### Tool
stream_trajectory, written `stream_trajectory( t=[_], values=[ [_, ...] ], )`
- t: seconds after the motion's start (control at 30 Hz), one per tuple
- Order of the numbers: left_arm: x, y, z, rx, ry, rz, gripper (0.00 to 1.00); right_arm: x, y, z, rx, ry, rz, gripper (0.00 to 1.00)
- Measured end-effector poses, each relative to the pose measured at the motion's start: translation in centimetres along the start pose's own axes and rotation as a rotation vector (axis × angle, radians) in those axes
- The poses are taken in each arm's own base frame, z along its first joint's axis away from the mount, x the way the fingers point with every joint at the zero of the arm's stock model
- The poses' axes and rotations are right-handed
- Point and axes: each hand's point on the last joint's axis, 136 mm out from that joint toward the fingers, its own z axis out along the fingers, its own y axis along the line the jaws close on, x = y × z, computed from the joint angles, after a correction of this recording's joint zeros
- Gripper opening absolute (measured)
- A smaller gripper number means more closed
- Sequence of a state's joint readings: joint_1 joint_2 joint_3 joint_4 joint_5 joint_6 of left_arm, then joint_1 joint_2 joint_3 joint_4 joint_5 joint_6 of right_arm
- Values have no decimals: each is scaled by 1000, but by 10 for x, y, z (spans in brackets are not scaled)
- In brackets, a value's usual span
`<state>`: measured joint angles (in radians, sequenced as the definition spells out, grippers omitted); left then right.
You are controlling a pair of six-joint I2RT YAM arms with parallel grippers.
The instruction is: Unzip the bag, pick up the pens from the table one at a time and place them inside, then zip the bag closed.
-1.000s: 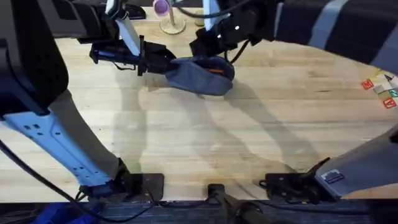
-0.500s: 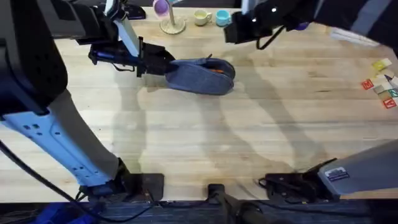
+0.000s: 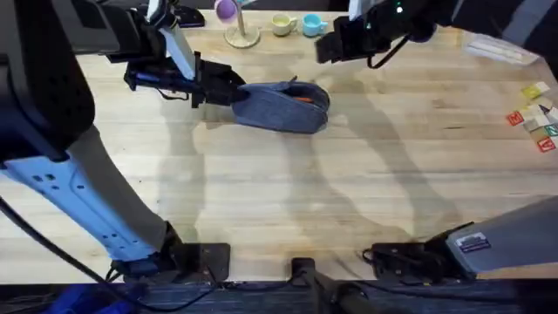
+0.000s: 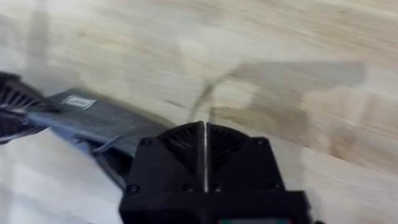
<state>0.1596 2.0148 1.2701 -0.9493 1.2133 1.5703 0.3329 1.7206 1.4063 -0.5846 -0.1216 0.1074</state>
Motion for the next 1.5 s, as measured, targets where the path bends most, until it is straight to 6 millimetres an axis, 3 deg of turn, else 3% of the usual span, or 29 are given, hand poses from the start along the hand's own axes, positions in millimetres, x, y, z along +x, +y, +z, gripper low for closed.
stream_trajectory(
  t=[0.13,0.2,0.63,0.87,0.9,1.03,1.1,1.17,1.5],
  values=[
    [0,0,0,0,0,0,42,3,24,0,-108,16,13,883],
    [0,0,0,0,0,0,42,5,35,0,-143,23,28,989],
    [0,0,0,0,0,0,42,7,102,-17,-268,-2,-50,997],
    [0,0,0,0,0,0,42,9,108,-17,-275,2,-57,997],
    [0,0,0,0,0,2,68,9,108,-17,-275,2,-57,997],
    [-4,1,-2,-7,-26,-2,693,9,108,-17,-275,3,-57,997],
    [-4,2,-4,-10,-28,-6,952,9,108,-17,-275,3,-57,997],
    [-2,3,-4,-13,-23,-4,990,9,108,-17,-275,3,-57,997],
    [7,4,-6,-19,30,-3,994,13,103,-14,-212,8,-66,997]
  ],
)
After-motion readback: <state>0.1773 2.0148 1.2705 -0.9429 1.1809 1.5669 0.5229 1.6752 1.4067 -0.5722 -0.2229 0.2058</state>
